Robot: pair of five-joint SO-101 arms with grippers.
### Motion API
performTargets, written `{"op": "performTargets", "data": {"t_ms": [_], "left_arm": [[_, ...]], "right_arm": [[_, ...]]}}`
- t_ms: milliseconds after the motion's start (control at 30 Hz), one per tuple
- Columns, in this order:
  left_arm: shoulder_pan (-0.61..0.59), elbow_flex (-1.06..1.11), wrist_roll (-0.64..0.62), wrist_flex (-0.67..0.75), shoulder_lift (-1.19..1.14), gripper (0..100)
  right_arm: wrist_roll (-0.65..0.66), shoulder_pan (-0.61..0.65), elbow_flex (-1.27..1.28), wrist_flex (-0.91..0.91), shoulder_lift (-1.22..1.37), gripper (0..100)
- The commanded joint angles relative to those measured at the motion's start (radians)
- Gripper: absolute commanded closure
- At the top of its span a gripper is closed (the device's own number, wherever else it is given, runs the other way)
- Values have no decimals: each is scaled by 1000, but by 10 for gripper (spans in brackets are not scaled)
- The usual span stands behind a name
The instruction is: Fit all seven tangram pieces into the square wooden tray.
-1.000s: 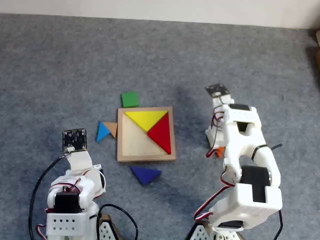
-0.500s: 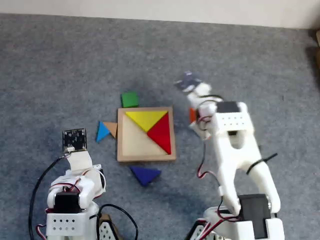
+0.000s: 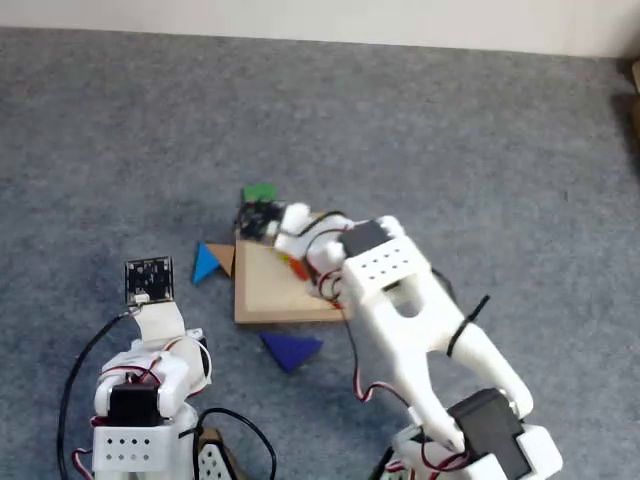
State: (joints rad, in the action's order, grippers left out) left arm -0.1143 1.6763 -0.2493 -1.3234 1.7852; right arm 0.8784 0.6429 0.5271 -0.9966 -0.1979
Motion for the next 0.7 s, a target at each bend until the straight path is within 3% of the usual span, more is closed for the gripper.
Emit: {"op": "performTargets", "data": {"t_ms": [0, 367, 667], "left_arm": [[16, 19, -2, -2, 51, 995], [16, 19, -2, -2, 51, 995], [16, 19, -2, -2, 51, 995]], "right_arm": [[25, 36, -19, 19, -51, 989], [71, 87, -15, 61, -36, 957], [40, 73, -82, 87, 199, 950]]}}
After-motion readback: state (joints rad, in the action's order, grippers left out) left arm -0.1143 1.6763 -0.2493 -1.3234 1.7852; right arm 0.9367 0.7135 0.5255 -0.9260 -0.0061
